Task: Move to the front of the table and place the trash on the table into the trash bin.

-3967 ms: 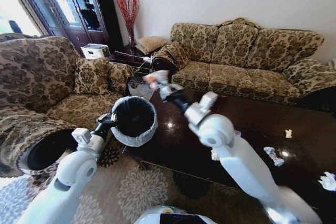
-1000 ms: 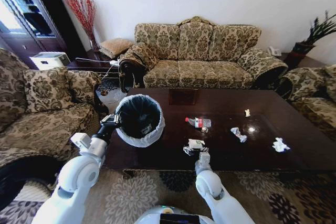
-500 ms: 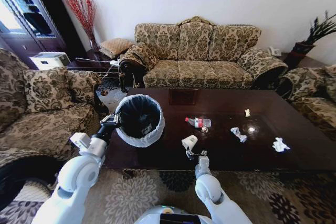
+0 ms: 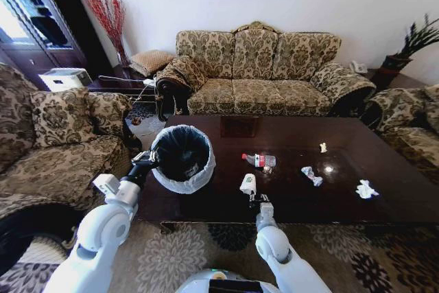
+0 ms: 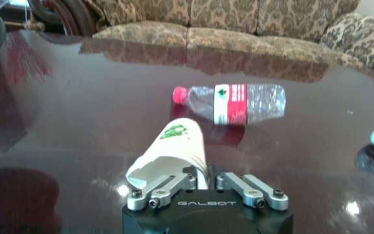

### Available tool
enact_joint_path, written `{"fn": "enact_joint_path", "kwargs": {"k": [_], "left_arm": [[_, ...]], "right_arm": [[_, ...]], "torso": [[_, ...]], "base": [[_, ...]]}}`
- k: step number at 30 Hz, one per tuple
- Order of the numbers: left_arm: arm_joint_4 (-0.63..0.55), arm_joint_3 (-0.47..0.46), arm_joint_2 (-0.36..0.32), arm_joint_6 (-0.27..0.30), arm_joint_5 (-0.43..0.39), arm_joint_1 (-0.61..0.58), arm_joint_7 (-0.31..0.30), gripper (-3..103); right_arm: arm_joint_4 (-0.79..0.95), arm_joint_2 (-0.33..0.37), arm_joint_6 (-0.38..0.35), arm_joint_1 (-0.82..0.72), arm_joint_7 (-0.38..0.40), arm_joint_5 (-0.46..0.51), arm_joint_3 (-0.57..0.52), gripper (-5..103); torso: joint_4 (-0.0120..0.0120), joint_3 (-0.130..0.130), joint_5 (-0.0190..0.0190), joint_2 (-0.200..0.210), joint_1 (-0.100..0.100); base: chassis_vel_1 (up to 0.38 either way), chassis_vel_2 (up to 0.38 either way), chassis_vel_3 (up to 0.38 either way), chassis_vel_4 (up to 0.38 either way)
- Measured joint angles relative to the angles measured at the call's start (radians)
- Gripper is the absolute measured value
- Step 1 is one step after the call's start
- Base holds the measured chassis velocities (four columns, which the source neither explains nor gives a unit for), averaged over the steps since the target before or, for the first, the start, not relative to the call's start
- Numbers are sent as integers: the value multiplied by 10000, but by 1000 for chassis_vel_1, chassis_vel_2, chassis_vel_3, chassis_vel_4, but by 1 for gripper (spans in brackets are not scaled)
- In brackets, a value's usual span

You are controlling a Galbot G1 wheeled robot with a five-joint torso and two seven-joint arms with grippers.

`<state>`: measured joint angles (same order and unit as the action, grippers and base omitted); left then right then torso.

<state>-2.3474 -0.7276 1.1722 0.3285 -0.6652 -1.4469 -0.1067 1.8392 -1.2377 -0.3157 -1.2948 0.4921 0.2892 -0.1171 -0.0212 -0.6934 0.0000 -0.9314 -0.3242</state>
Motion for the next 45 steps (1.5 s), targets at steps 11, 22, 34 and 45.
{"fn": "enact_joint_path", "kwargs": {"k": [11,22,34,45], "left_arm": [[-172,142,44,130,408,-190,33,3],[-49,514,-226,366,681,-78,35,3],[-154,726,-251,562,773,-59,-30,3],[-380,698,-26,604,856,-163,-41,3]], "right_arm": [[1971,1079,434,2257,-412,509,-119,0],[4470,3256,-696,6396,-1157,5281,1203,0],[5550,4135,-2287,7347,-1462,6935,3894,0],[5254,3953,-2243,7499,-1449,6328,4241,38]], "torso": [[-1,-1,0,0,0],[1,-1,-2,1,-1],[2,-1,2,1,0],[-1,0,0,1,0]], "base": [[0,0,0,0],[0,0,0,0],[0,0,0,0],[0,0,0,0]]}}
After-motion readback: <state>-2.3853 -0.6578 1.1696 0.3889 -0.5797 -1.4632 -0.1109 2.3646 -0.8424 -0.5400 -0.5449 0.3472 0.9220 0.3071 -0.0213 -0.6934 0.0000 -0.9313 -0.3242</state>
